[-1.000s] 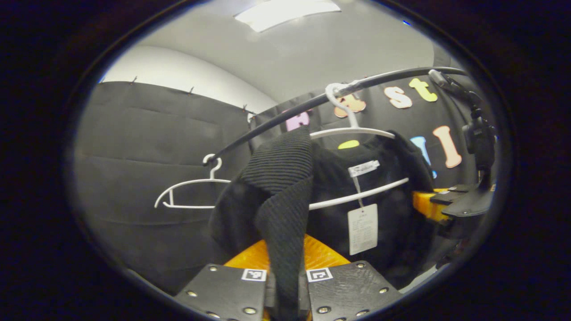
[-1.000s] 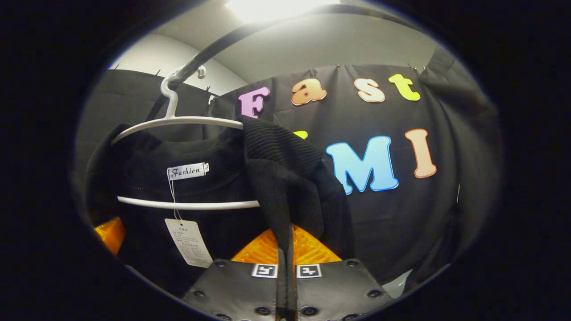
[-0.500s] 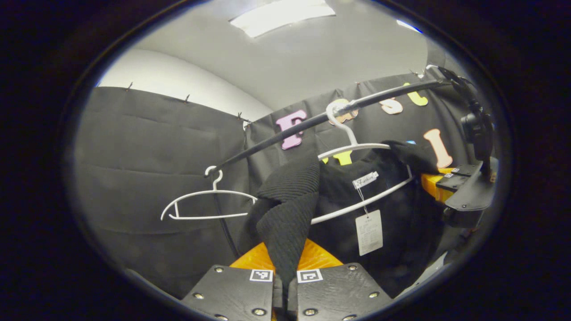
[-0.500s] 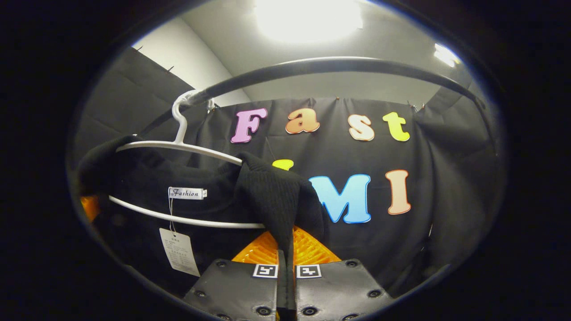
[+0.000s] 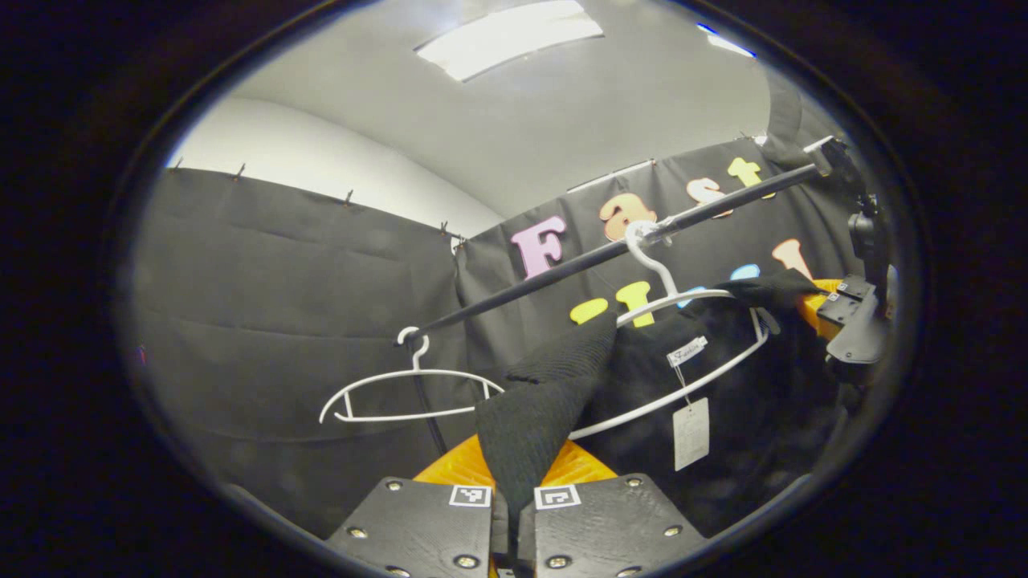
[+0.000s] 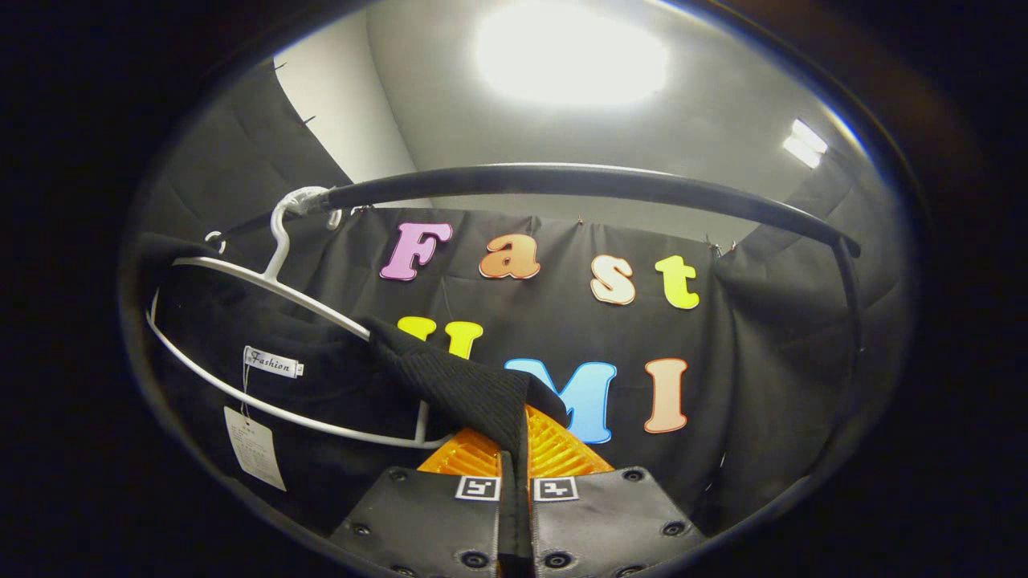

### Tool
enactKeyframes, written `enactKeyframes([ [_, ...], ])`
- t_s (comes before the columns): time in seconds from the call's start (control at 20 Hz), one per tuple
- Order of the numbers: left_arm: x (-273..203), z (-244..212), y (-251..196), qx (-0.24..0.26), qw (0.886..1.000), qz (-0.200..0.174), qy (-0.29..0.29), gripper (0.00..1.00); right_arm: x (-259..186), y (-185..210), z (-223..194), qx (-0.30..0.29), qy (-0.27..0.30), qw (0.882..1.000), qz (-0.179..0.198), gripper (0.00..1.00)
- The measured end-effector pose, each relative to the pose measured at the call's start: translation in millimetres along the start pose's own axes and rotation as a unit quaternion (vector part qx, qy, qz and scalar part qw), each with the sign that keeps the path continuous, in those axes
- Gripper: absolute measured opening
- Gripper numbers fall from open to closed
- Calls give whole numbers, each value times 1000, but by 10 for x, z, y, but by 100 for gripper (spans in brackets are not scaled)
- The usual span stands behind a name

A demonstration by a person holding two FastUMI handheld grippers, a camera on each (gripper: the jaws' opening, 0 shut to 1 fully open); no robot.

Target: Grasp the clothes on the hanger with both hands and then place them into the laundry hamper below.

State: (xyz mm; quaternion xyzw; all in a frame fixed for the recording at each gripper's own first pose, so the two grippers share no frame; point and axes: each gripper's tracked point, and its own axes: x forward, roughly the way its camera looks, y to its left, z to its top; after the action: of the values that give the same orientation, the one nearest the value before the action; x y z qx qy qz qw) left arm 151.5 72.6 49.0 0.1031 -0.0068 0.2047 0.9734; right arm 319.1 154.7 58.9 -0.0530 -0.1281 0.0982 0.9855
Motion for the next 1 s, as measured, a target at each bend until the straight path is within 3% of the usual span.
enactKeyframes([
  [0.35,152,238,485,21,998,38,-39,6,246,-153,45,13,-20,1000,-20,1],
  [0.6,406,191,752,24,998,51,-42,6,513,-138,-39,33,-23,999,-13,0],
  [0.8,612,107,767,20,998,38,-41,6,720,28,-295,79,17,997,16,1],
  [1.0,742,-71,716,0,1000,17,-24,5,857,198,-646,142,82,985,44,1],
])
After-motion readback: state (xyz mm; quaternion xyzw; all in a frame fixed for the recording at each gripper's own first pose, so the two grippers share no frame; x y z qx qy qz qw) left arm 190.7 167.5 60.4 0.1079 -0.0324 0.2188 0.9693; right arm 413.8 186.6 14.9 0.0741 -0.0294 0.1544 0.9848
